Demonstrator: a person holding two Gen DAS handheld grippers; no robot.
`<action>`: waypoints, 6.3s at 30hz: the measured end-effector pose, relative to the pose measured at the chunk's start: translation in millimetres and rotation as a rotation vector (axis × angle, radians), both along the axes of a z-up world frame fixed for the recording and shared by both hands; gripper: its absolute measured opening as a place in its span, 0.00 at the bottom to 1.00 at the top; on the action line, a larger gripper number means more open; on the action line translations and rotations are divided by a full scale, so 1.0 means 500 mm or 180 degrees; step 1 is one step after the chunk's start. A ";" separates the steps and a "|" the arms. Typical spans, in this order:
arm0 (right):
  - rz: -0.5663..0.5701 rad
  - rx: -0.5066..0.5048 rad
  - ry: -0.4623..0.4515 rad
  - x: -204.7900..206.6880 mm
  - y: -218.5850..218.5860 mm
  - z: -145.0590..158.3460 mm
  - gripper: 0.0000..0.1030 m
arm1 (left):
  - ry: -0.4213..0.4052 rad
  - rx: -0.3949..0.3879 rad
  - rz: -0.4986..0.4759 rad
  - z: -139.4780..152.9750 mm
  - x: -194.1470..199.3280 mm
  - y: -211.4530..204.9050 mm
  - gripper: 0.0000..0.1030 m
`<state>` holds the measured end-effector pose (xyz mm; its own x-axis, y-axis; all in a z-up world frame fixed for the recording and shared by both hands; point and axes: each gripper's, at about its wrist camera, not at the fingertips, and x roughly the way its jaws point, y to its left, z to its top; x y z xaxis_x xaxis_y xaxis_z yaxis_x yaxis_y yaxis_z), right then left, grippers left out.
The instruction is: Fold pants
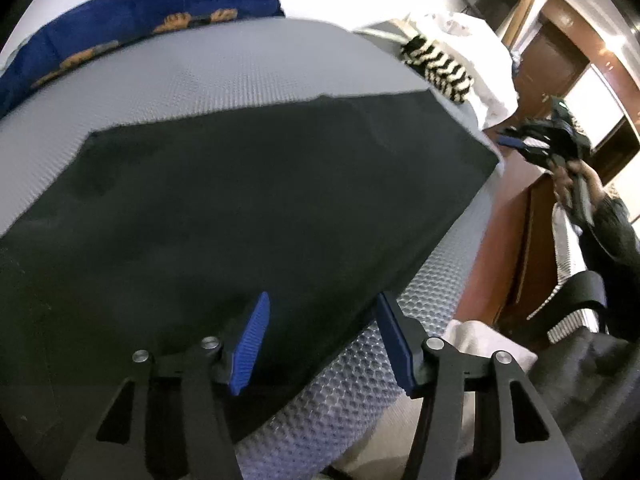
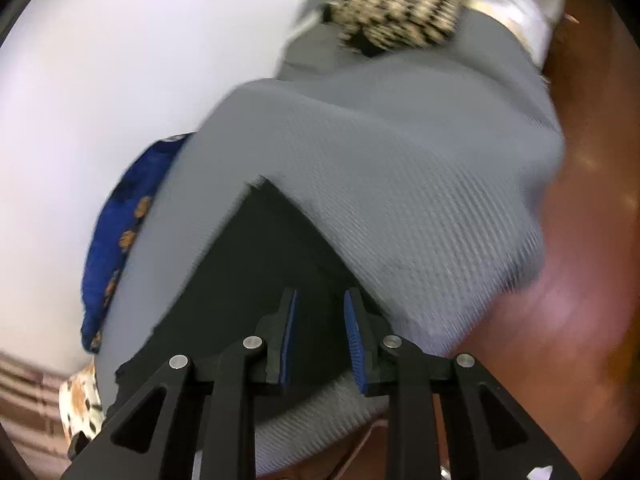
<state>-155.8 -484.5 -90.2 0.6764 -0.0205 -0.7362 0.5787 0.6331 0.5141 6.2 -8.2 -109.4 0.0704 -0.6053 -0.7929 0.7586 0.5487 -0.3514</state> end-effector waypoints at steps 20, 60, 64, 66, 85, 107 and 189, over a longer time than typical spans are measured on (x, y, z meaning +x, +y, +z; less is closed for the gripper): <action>0.0994 0.0111 0.0318 0.302 -0.112 -0.080 0.22 | 0.0199 -0.0001 0.1409 -0.010 0.138 0.078 0.55; 0.1749 -0.0554 0.0064 0.416 0.213 0.069 0.27 | -0.0414 0.0056 0.1498 0.014 0.146 0.142 0.55; 0.2638 -0.0298 0.0135 0.517 0.420 0.026 0.26 | -0.0440 0.0056 0.1677 0.010 0.151 0.199 0.55; 0.2981 -0.0220 0.0182 0.554 0.512 0.001 0.27 | -0.0540 0.0136 0.1766 0.009 0.152 0.228 0.55; 0.4078 -0.0219 0.0364 0.687 0.830 -0.080 0.07 | -0.0570 0.0018 0.2001 -0.026 0.167 0.382 0.55; 0.2927 -0.0654 0.0187 0.569 0.650 0.023 0.33 | -0.0844 -0.0211 0.1510 0.070 0.187 0.249 0.55; 0.1104 0.0694 -0.0118 0.071 0.016 -0.096 0.09 | -0.0258 0.0141 0.1324 -0.058 0.109 -0.055 0.59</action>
<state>-120.2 -476.4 -138.3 0.6418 0.3673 -0.6732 0.3286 0.6614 0.6742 60.9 -35.9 -138.5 0.3646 -0.4776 -0.7993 0.4936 0.8270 -0.2691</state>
